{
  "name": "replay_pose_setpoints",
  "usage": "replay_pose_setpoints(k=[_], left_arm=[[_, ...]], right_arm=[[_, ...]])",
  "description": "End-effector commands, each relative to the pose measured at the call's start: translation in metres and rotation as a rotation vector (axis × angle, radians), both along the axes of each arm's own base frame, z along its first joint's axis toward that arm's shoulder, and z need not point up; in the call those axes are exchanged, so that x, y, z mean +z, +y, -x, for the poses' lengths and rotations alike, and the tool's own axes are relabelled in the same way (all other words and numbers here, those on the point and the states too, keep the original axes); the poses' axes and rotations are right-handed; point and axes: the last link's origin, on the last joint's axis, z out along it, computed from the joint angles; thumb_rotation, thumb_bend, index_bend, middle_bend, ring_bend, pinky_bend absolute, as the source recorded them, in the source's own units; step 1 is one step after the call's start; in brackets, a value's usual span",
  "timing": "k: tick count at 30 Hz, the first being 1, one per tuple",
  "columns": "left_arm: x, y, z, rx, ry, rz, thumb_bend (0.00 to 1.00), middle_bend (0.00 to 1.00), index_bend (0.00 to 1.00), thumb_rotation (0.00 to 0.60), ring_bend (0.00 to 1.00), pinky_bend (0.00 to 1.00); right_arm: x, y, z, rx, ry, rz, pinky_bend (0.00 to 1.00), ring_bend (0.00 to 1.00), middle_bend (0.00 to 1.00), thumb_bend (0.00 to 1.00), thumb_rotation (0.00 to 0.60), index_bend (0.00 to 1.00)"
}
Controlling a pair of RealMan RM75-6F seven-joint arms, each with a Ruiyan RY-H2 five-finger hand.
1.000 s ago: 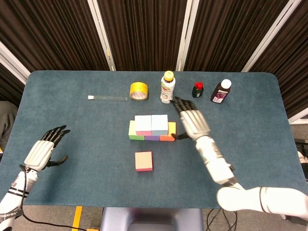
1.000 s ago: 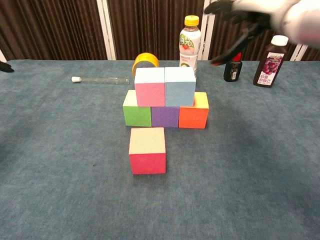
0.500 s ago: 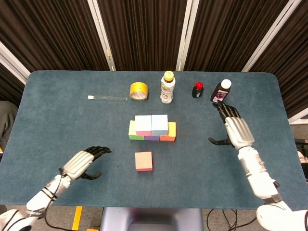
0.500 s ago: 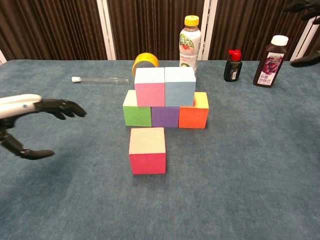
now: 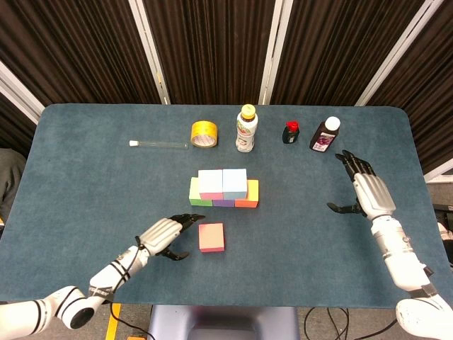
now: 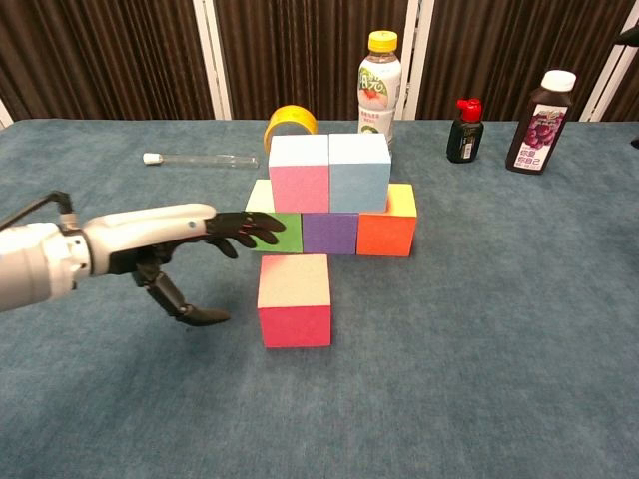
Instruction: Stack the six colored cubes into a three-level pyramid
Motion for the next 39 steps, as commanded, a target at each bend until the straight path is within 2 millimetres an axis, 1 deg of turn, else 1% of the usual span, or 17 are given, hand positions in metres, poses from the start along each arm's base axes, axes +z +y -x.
replay_pose_setpoints(k=[1, 8, 14, 16, 17, 18, 20, 22, 23, 24, 25, 28, 31, 33, 35, 36, 39], left_arm=[[-0.008, 0.001, -0.008, -0.004, -0.001, 0.013, 0.31, 0.07, 0.03, 0.6, 0.1, 0.18], [-0.026, 0.003, -0.019, 0.006, -0.011, 0.005, 0.31, 0.07, 0.04, 0.6, 0.1, 0.19], [-0.039, 0.003, -0.025, -0.003, -0.017, -0.03, 0.31, 0.12, 0.12, 0.6, 0.15, 0.24], [-0.043, 0.003, -0.028, 0.002, -0.042, -0.074, 0.31, 0.18, 0.18, 0.6, 0.19, 0.29], [-0.045, 0.003, -0.03, 0.009, -0.062, -0.095, 0.3, 0.25, 0.24, 0.6, 0.26, 0.35], [-0.046, 0.002, -0.03, 0.015, -0.076, -0.105, 0.3, 0.31, 0.28, 0.6, 0.3, 0.39], [-0.047, 0.002, -0.031, 0.017, -0.085, -0.114, 0.3, 0.38, 0.33, 0.6, 0.37, 0.45], [-0.045, -0.001, -0.035, 0.031, -0.138, -0.126, 0.3, 0.48, 0.39, 0.6, 0.47, 0.55], [-0.038, -0.003, -0.037, 0.034, -0.176, -0.123, 0.3, 0.51, 0.41, 0.6, 0.5, 0.59], [-0.027, -0.005, -0.038, 0.036, -0.215, -0.115, 0.3, 0.52, 0.42, 0.6, 0.5, 0.61], [-0.017, -0.005, -0.04, 0.037, -0.244, -0.108, 0.3, 0.52, 0.42, 0.6, 0.5, 0.61], [0.024, -0.002, -0.046, 0.026, -0.322, -0.105, 0.3, 0.52, 0.42, 0.6, 0.5, 0.61], [0.066, 0.007, -0.051, 0.01, -0.373, -0.135, 0.31, 0.51, 0.42, 0.6, 0.5, 0.61], [0.091, 0.018, -0.055, -0.002, -0.4, -0.181, 0.31, 0.51, 0.42, 0.6, 0.5, 0.61], [0.107, 0.032, -0.06, -0.016, -0.406, -0.233, 0.31, 0.5, 0.42, 0.6, 0.5, 0.61], [0.114, 0.042, -0.063, -0.017, -0.411, -0.258, 0.31, 0.5, 0.42, 0.6, 0.5, 0.6], [0.123, 0.068, -0.073, -0.006, -0.416, -0.294, 0.31, 0.49, 0.42, 0.6, 0.49, 0.59]], right_arm=[[0.0, -0.002, 0.004, -0.009, -0.004, 0.0, 0.12, 0.0, 0.06, 0.27, 0.6, 0.03], [0.0, -0.004, 0.013, -0.032, -0.013, -0.005, 0.12, 0.0, 0.06, 0.27, 0.6, 0.03], [0.001, -0.004, 0.017, -0.04, -0.014, -0.004, 0.12, 0.0, 0.06, 0.27, 0.6, 0.03], [0.001, -0.003, 0.019, -0.046, -0.013, -0.008, 0.12, 0.0, 0.06, 0.27, 0.6, 0.03], [0.001, -0.003, 0.02, -0.048, -0.015, -0.008, 0.12, 0.0, 0.06, 0.27, 0.6, 0.03], [0.001, -0.003, 0.02, -0.049, -0.016, -0.008, 0.12, 0.0, 0.06, 0.27, 0.6, 0.03], [0.001, -0.003, 0.021, -0.05, -0.016, -0.008, 0.12, 0.0, 0.06, 0.27, 0.6, 0.03], [0.003, -0.003, 0.022, -0.054, -0.02, -0.002, 0.13, 0.0, 0.06, 0.27, 0.6, 0.03], [0.004, -0.002, 0.022, -0.055, -0.022, 0.001, 0.13, 0.0, 0.06, 0.27, 0.6, 0.03], [0.006, -0.002, 0.023, -0.055, -0.023, 0.004, 0.13, 0.0, 0.06, 0.27, 0.6, 0.03], [0.007, -0.001, 0.023, -0.056, -0.024, 0.005, 0.13, 0.0, 0.06, 0.27, 0.6, 0.03], [0.012, 0.001, 0.025, -0.061, -0.03, 0.01, 0.13, 0.0, 0.06, 0.27, 0.6, 0.03], [0.018, 0.004, 0.027, -0.069, -0.038, 0.019, 0.13, 0.0, 0.06, 0.27, 0.6, 0.03], [0.023, 0.007, 0.029, -0.075, -0.045, 0.029, 0.13, 0.0, 0.06, 0.27, 0.6, 0.03], [0.027, 0.009, 0.03, -0.08, -0.047, 0.041, 0.13, 0.0, 0.06, 0.27, 0.6, 0.03], [0.03, 0.01, 0.031, -0.082, -0.051, 0.05, 0.13, 0.0, 0.06, 0.27, 0.6, 0.03], [0.036, 0.014, 0.029, -0.083, -0.057, 0.066, 0.13, 0.0, 0.06, 0.27, 0.6, 0.03]])
